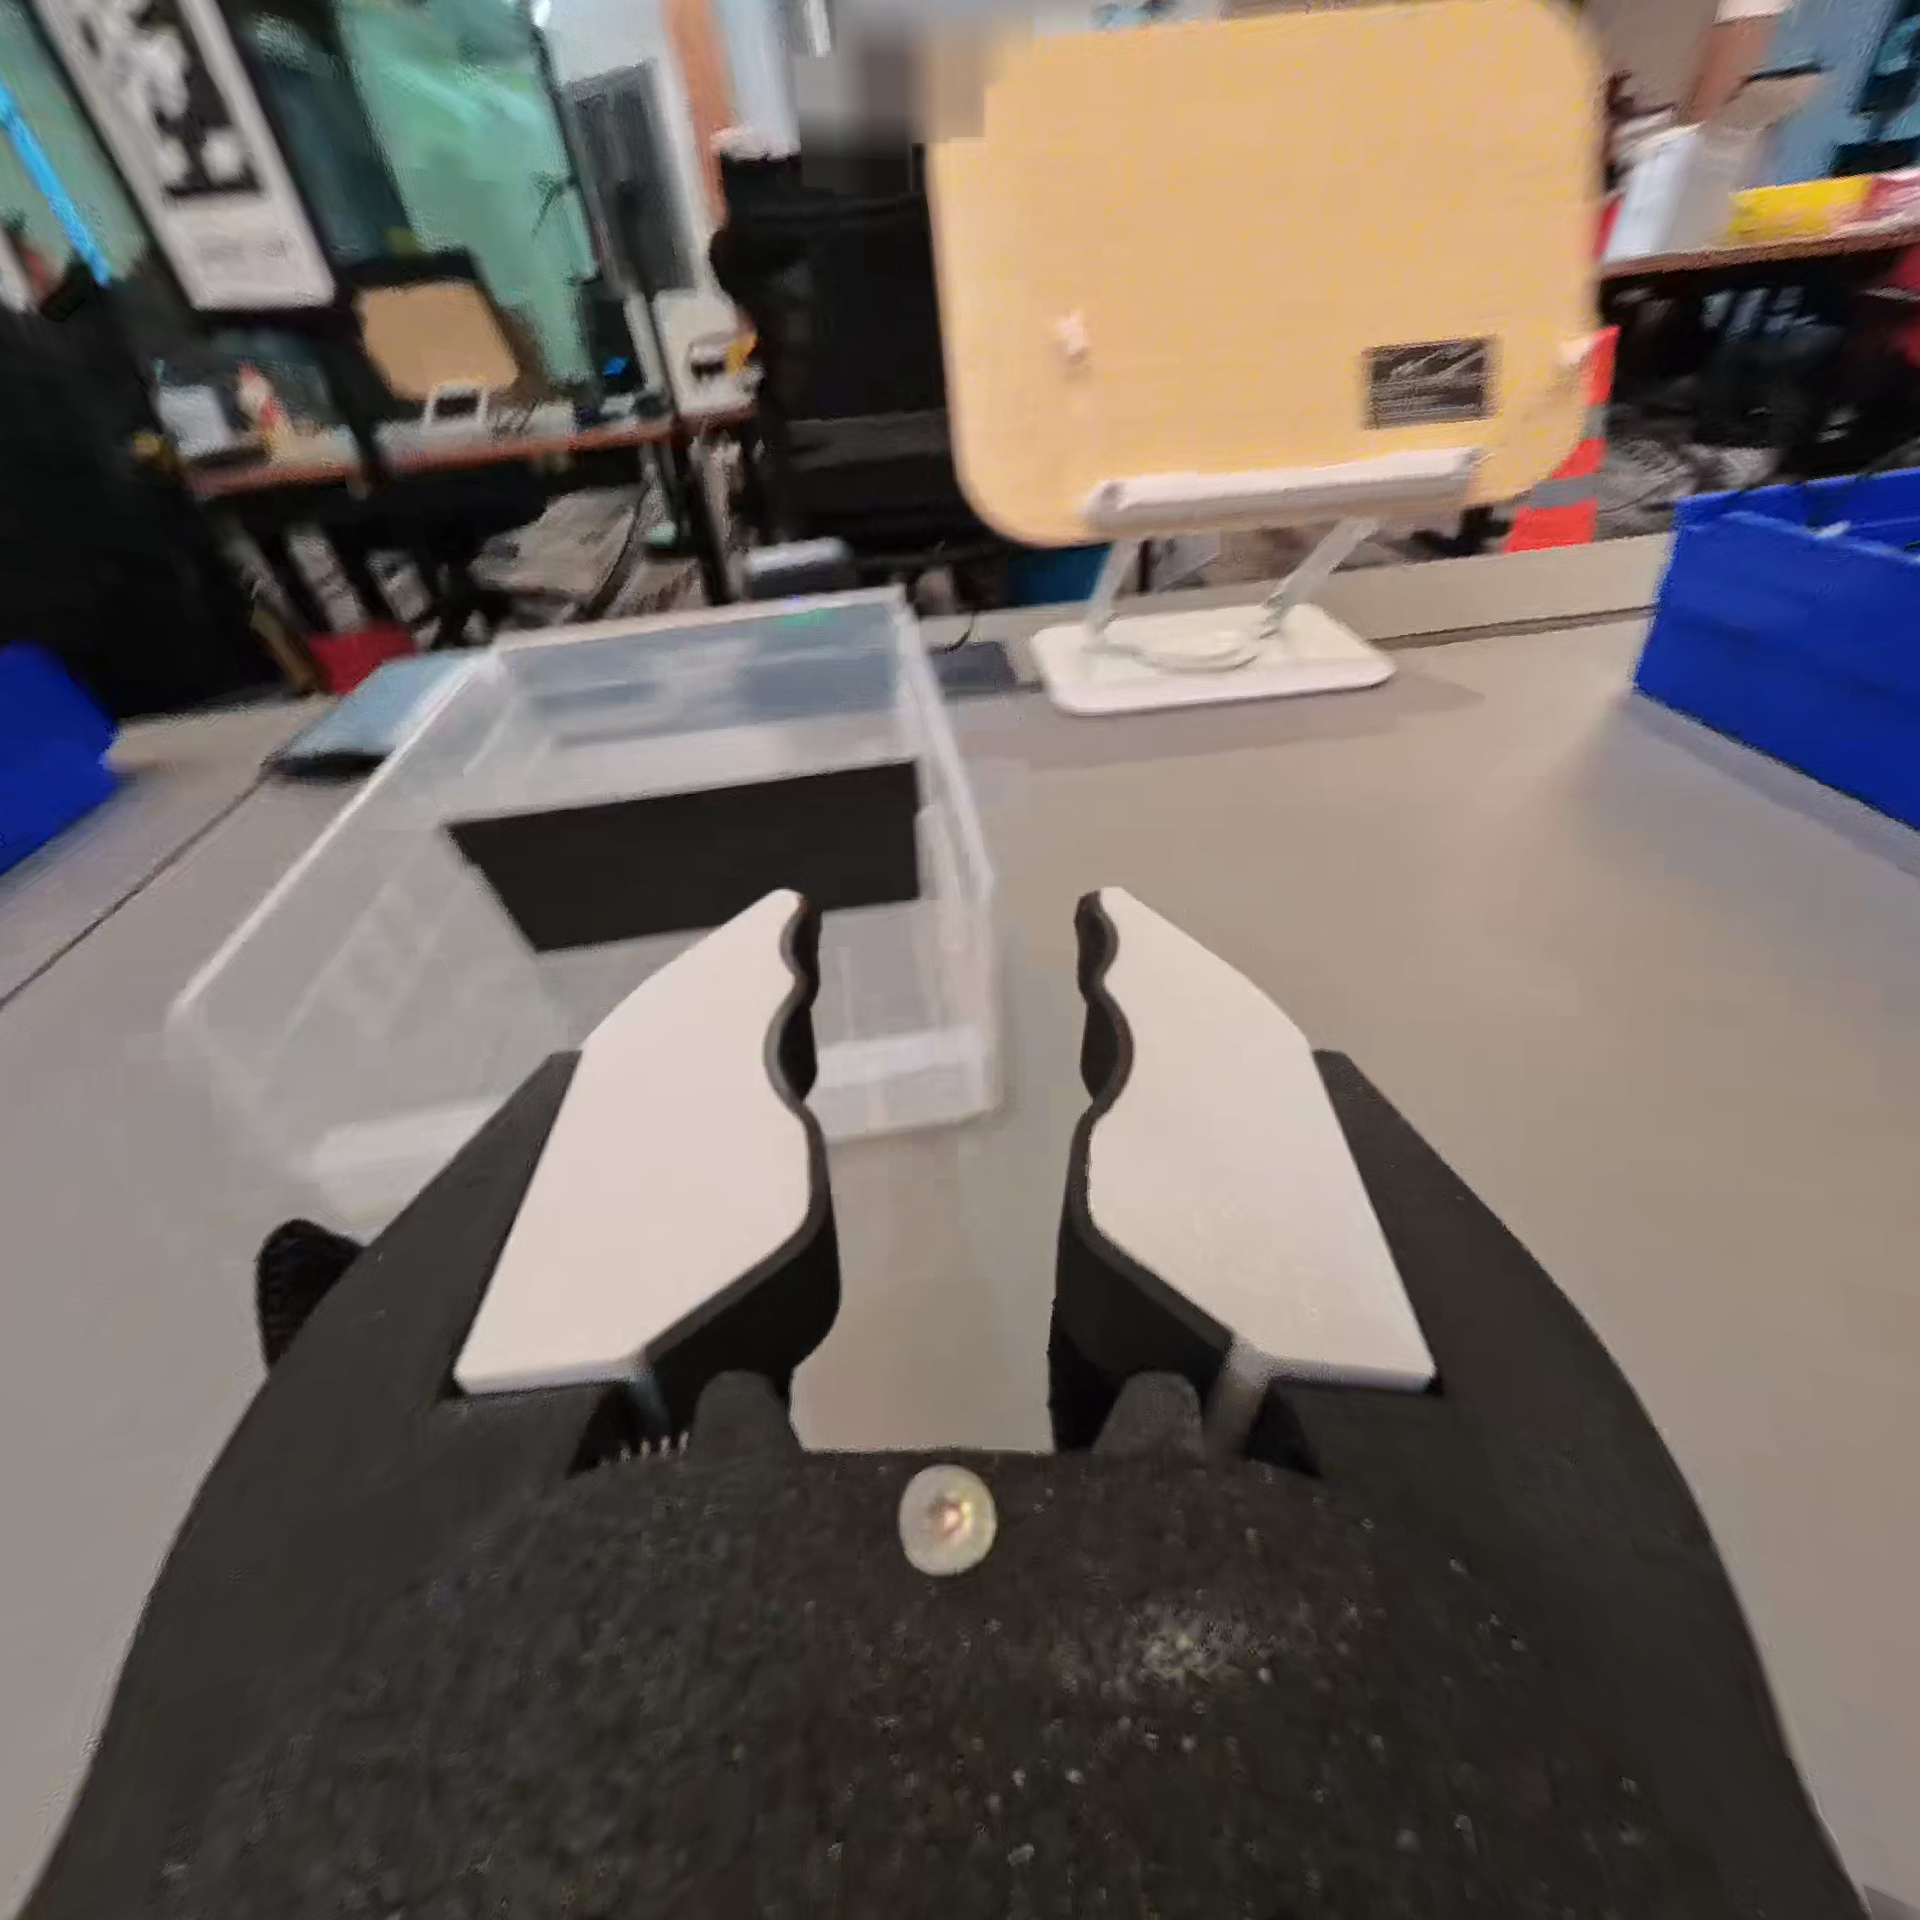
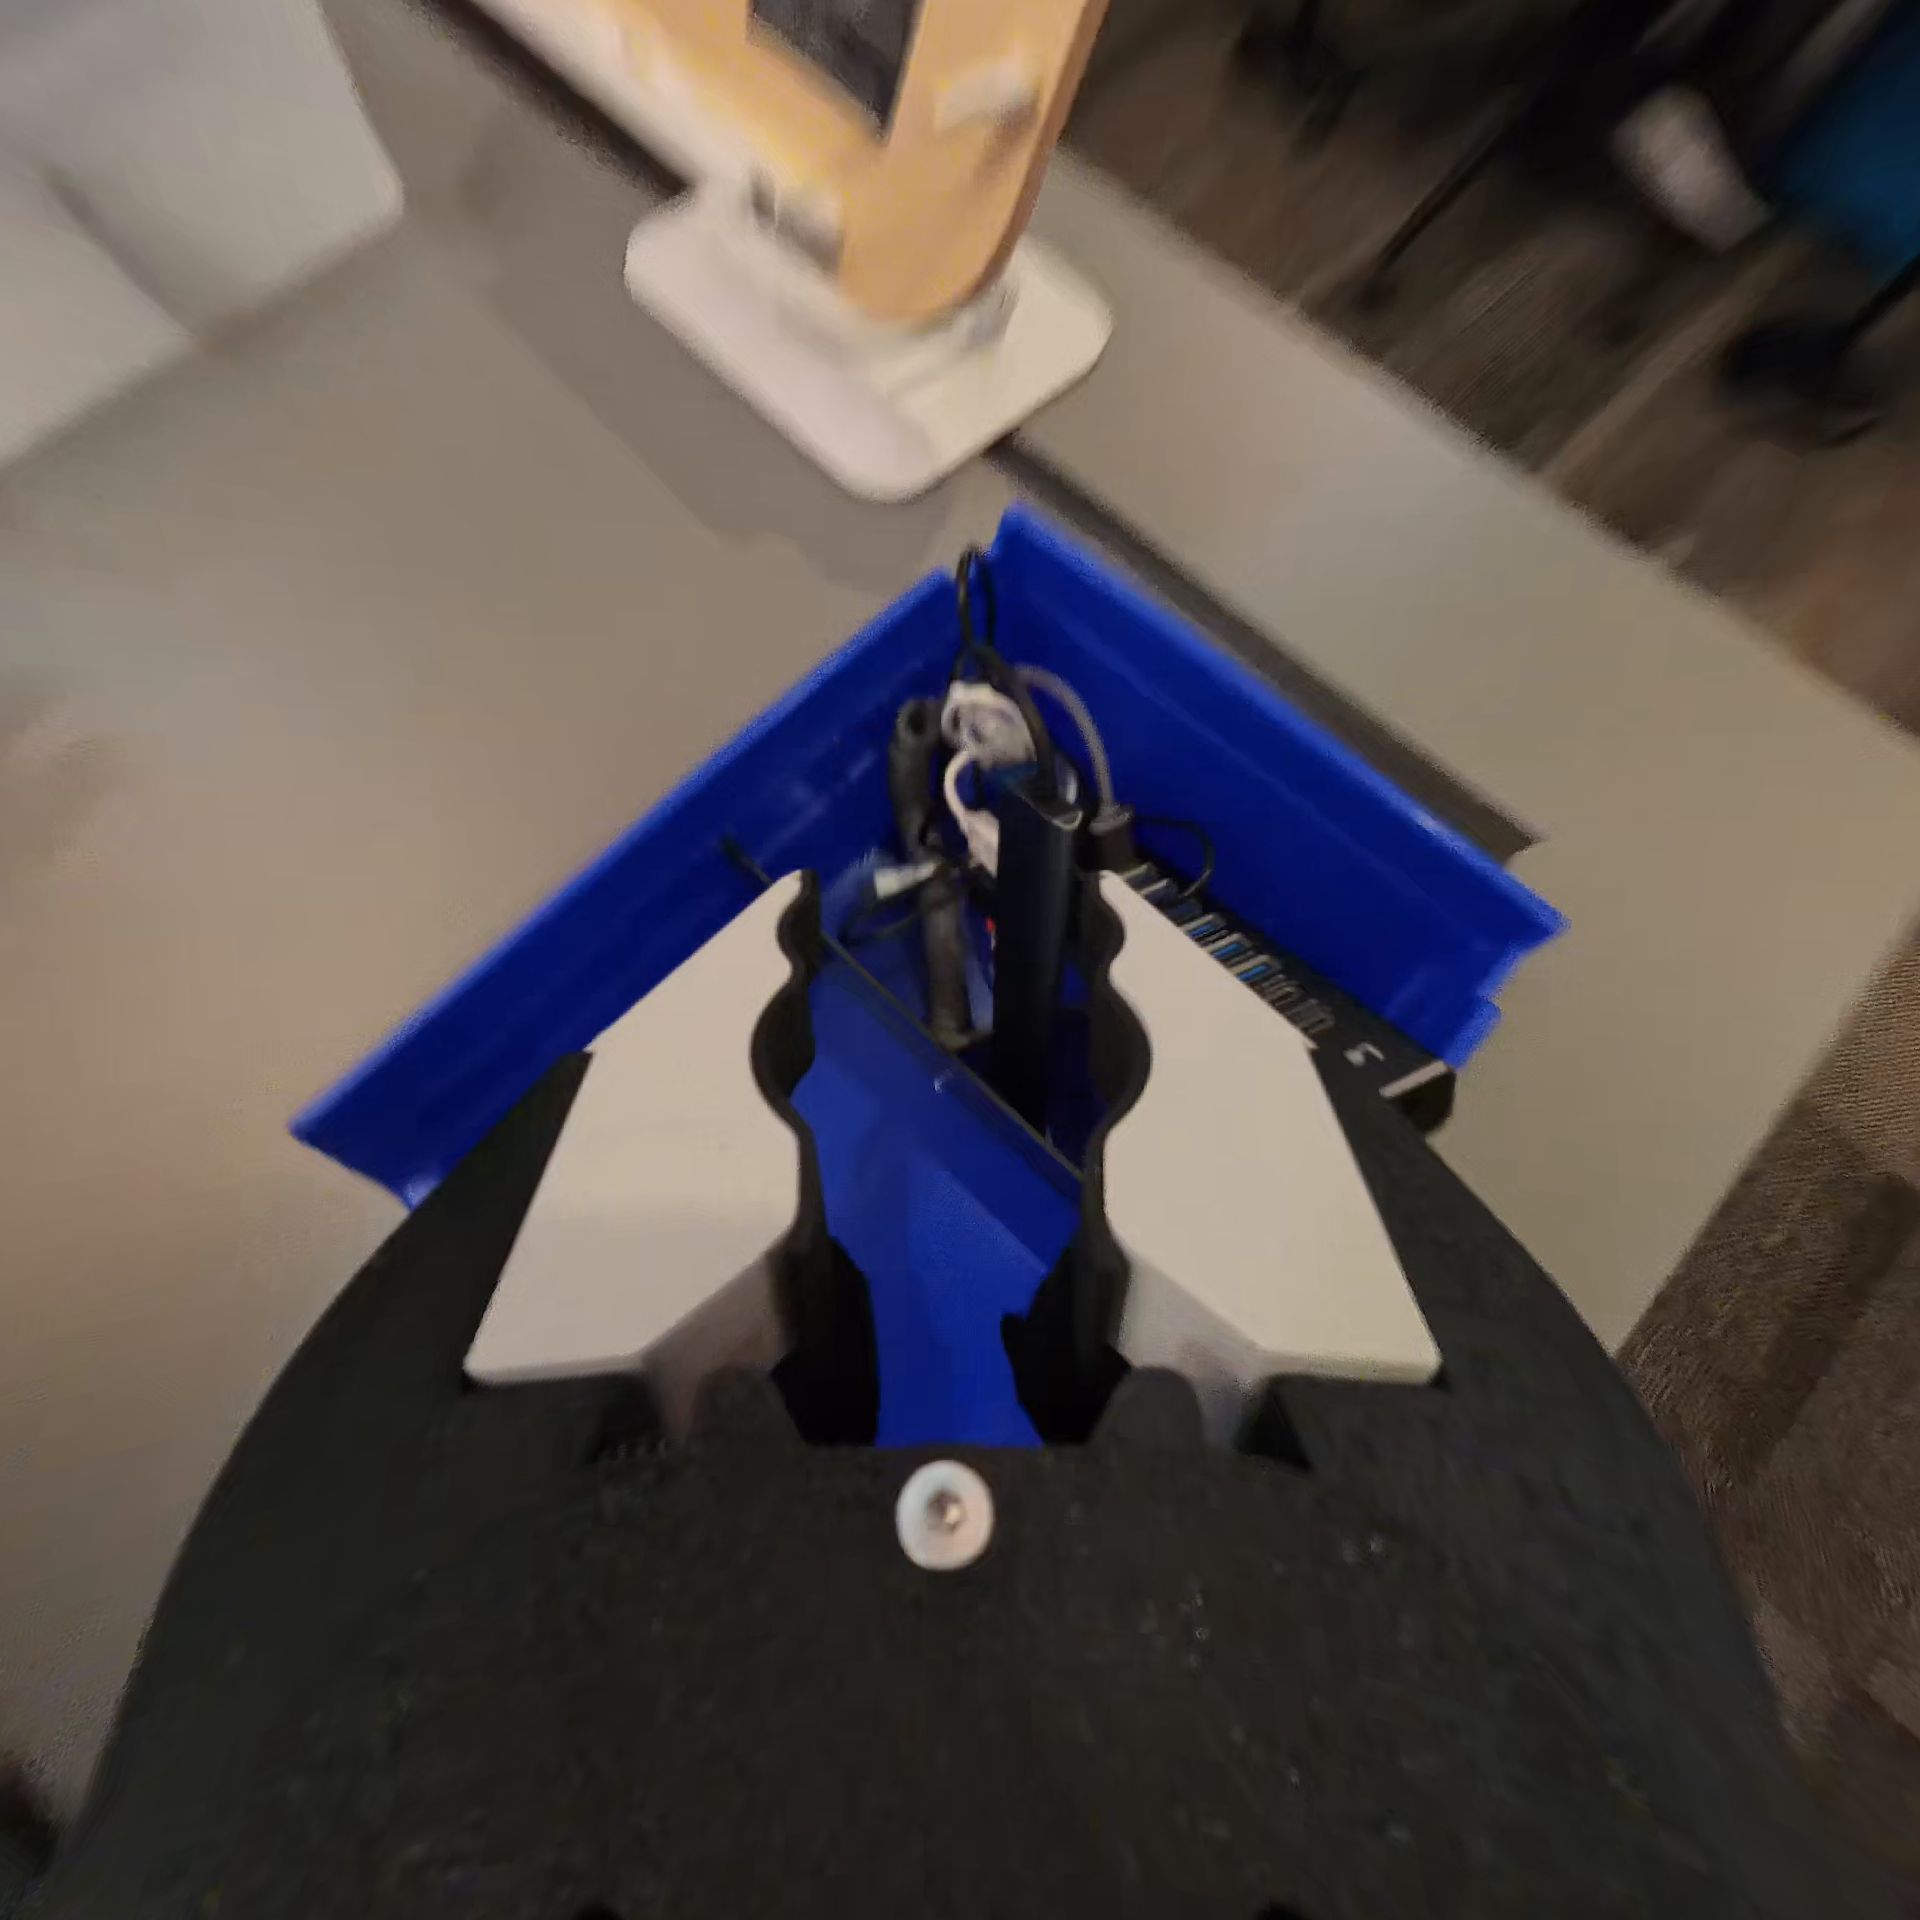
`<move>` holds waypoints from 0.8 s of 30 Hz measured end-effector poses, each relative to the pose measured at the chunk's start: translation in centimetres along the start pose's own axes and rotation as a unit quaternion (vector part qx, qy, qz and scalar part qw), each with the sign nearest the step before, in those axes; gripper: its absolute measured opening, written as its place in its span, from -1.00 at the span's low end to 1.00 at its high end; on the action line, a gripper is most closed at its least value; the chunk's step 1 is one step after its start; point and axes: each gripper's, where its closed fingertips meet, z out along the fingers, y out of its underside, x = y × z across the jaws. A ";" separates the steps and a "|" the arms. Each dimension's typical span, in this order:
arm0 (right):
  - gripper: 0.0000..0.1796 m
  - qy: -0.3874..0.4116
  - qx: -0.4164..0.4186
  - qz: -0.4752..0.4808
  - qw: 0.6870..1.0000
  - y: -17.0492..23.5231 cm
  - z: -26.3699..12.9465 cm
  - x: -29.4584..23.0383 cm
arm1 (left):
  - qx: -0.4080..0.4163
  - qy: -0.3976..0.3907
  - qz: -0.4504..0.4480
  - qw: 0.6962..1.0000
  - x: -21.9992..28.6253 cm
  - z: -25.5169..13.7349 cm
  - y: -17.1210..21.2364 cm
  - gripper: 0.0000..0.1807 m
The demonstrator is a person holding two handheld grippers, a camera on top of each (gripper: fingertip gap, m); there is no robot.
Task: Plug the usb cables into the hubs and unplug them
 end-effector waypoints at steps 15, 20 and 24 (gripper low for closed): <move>-0.38 0.319 0.179 0.147 0.919 13.3 -2.5 -11.3 | -0.122 -0.066 -0.006 0.990 -7.6 3.1 6.3 -0.52; -0.37 0.360 0.157 0.092 0.915 13.1 -2.5 -9.9 | -0.131 -0.054 -0.032 0.989 -7.5 2.8 6.9 -0.53; -0.35 0.326 0.172 0.149 0.918 13.3 -1.5 -9.4 | -0.118 -0.052 -0.036 0.991 -7.3 2.8 6.7 -0.52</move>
